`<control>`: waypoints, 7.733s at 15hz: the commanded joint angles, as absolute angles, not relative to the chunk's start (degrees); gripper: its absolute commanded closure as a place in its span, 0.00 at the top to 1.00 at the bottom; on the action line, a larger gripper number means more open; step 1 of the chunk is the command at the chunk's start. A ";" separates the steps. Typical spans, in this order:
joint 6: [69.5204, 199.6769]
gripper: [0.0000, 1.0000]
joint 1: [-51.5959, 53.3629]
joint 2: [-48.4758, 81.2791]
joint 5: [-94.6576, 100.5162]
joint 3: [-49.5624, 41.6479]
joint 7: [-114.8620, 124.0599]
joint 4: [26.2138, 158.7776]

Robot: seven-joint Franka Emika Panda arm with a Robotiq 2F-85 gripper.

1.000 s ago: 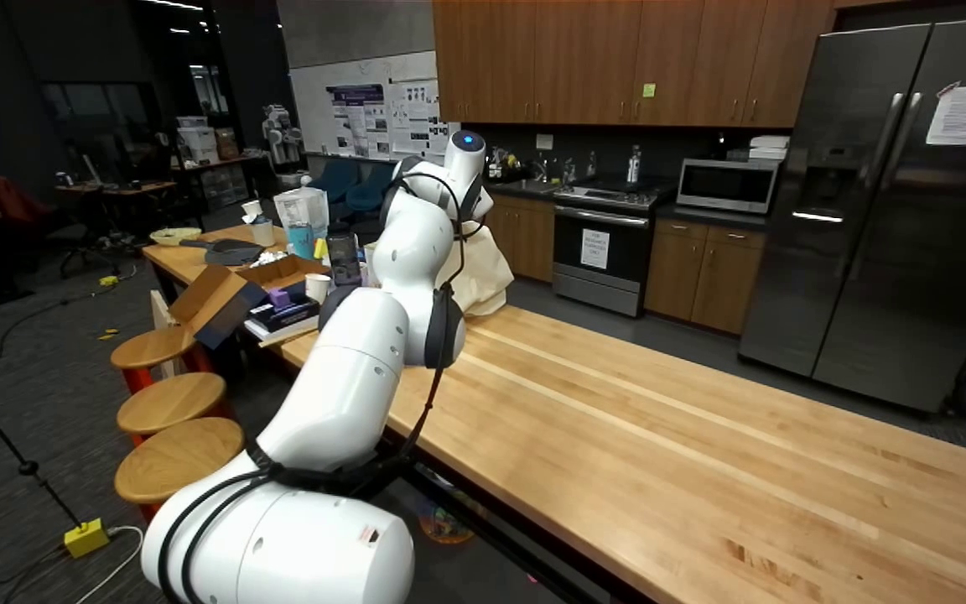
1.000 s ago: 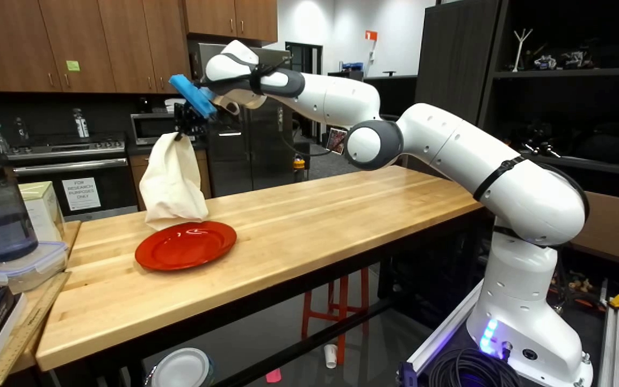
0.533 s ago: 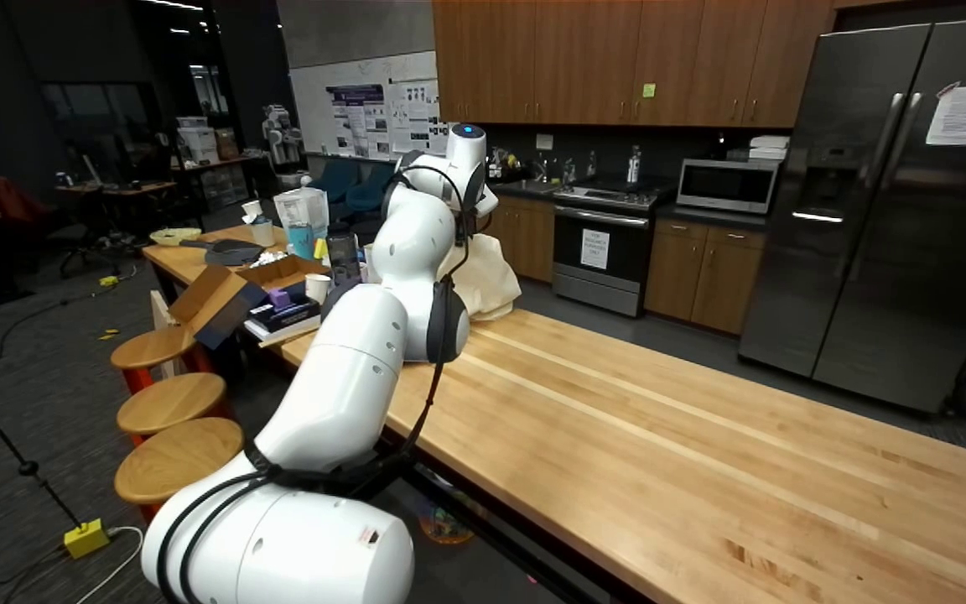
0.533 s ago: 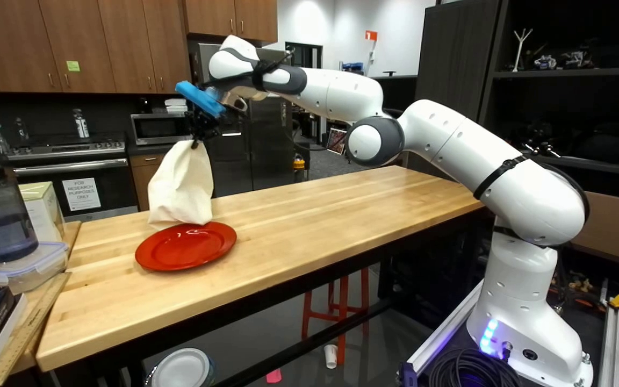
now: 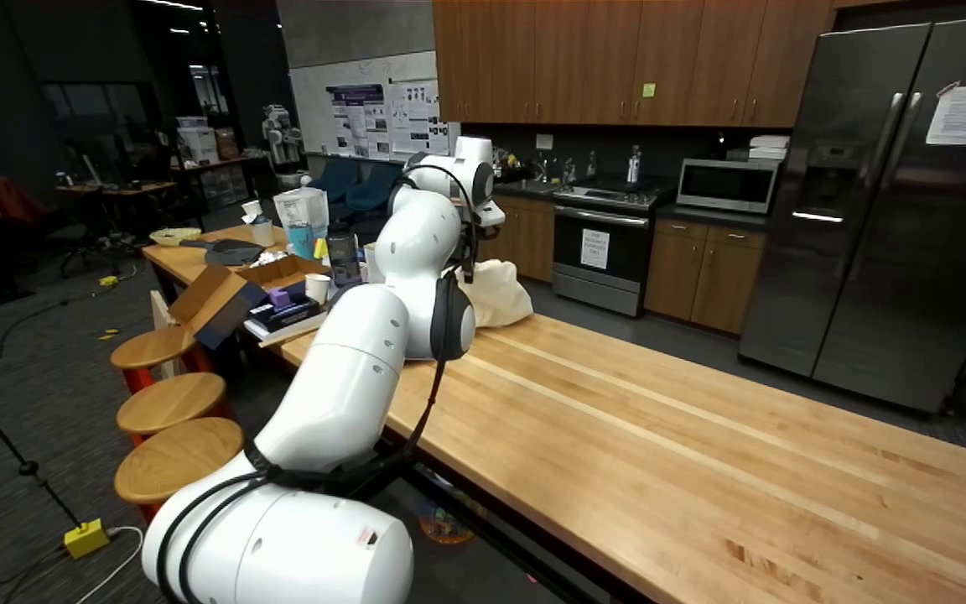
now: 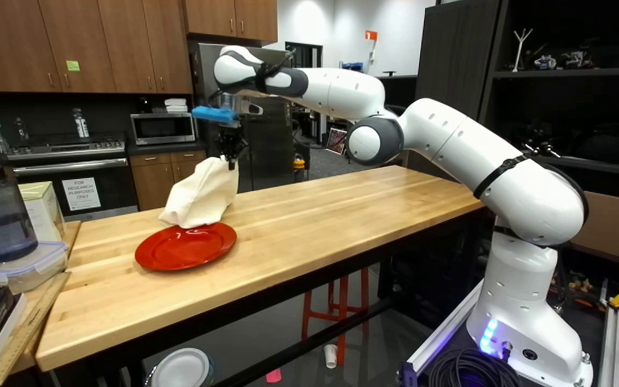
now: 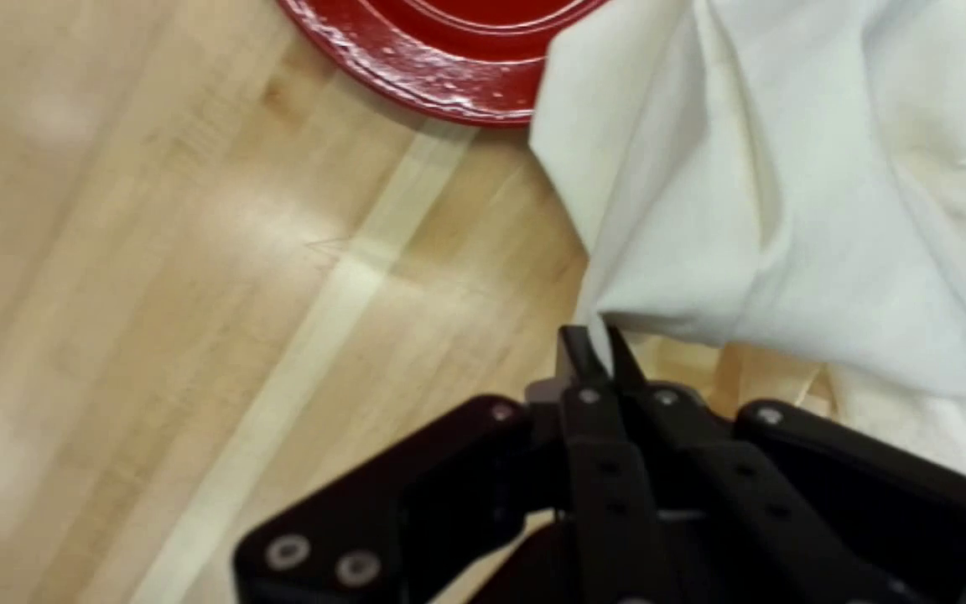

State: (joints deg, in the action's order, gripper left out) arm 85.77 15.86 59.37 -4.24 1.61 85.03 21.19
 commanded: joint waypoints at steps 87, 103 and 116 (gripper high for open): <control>85.04 0.01 11.72 69.02 -10.39 6.36 90.09 21.63; 84.58 0.01 -9.26 64.40 -25.11 12.30 93.61 20.31; 86.88 0.01 -24.62 62.97 -39.18 16.72 95.95 23.13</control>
State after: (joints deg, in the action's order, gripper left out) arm 85.31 -22.70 64.51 -37.40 15.86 94.51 20.65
